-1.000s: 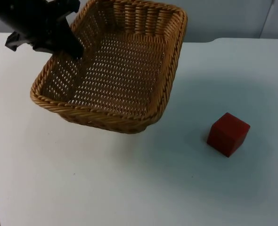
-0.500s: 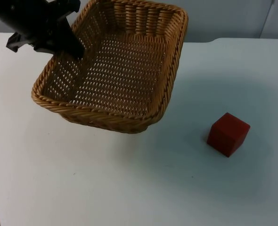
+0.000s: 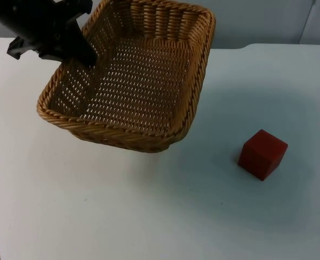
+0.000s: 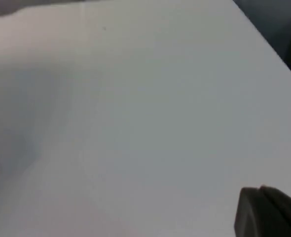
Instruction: Pick up the basket with the left hand and place the cube into the basket with the right hand.
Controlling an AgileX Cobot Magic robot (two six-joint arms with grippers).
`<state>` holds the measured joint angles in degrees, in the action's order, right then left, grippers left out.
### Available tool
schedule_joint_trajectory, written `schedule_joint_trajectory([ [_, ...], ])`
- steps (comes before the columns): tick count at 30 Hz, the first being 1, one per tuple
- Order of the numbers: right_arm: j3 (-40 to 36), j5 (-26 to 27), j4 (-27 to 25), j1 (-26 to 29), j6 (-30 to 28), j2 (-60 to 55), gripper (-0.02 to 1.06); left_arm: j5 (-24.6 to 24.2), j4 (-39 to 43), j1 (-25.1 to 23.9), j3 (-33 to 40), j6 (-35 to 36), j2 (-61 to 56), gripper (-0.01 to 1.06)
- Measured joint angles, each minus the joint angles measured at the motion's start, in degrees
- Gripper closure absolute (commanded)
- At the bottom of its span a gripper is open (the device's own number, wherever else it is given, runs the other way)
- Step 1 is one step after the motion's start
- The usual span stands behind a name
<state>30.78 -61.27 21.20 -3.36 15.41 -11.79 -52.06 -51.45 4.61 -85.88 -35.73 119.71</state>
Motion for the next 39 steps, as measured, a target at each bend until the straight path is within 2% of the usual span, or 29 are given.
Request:
schedule_joint_trajectory([
  [3,3.3,4.2,0.4,-1.0,0.9,-13.8,0.99,0.4,0.0,0.0,0.0,0.0,0.0,1.05],
  [4,3.3,4.2,0.4,-1.0,0.9,-13.8,0.95,0.4,0.0,0.0,0.0,0.0,0.0,1.05],
  [5,6.3,6.1,0.6,-0.9,1.2,-21.8,0.95,1.2,2.0,0.3,-0.5,0.0,0.0,1.05],
  [7,12.5,8.6,0.0,-1.2,0.8,-35.6,0.78,2.6,11.3,2.0,-2.6,0.2,-0.9,1.05],
  [8,15.9,9.2,-0.9,-1.2,-0.2,-42.6,0.67,2.7,14.9,3.0,-3.9,-0.1,-1.5,1.05],
  [9,17.0,9.2,-1.4,-1.2,-0.7,-45.0,0.57,2.7,17.9,3.8,-5.1,-0.2,-2.1,1.05],
  [10,17.0,9.2,-1.4,-1.2,-0.7,-45.0,0.45,2.7,17.9,3.8,-5.1,-0.2,-2.1,1.05],
  [11,20.1,9.3,-2.4,-1.5,-1.5,-51.3,0.45,2.7,18.7,4.1,-5.6,-0.2,-2.4,1.05],
  [13,26.2,9.3,-4.6,-2.6,-2.6,-62.8,0.28,2.9,18.4,4.9,-7.4,-0.2,-3.3,1.05],
  [15,27.9,9.3,-5.2,-3.2,-2.8,-66.1,0.19,3.6,18.1,4.9,-7.5,-0.2,-3.4,1.05],
  [20,31.5,15.3,-8.2,-5.6,-3.1,-71.7,0.17,6.7,19.1,4.9,-7.5,-0.2,-3.3,1.05],
  [23,32.3,16.3,-9.9,-5.6,-3.8,-71.8,0.17,7.9,19.1,4.9,-7.5,-0.2,-3.3,1.05],
  [36,33.5,14.9,-11.4,-5.6,-5.5,-71.9,0.17,9.6,19.1,4.9,-7.5,-0.2,-3.3,1.05],
  [39,33.5,14.9,-14.4,-5.6,-8.0,-71.9,0.17,9.6,18.6,4.9,-7.5,0.1,-3.3,1.05],
])
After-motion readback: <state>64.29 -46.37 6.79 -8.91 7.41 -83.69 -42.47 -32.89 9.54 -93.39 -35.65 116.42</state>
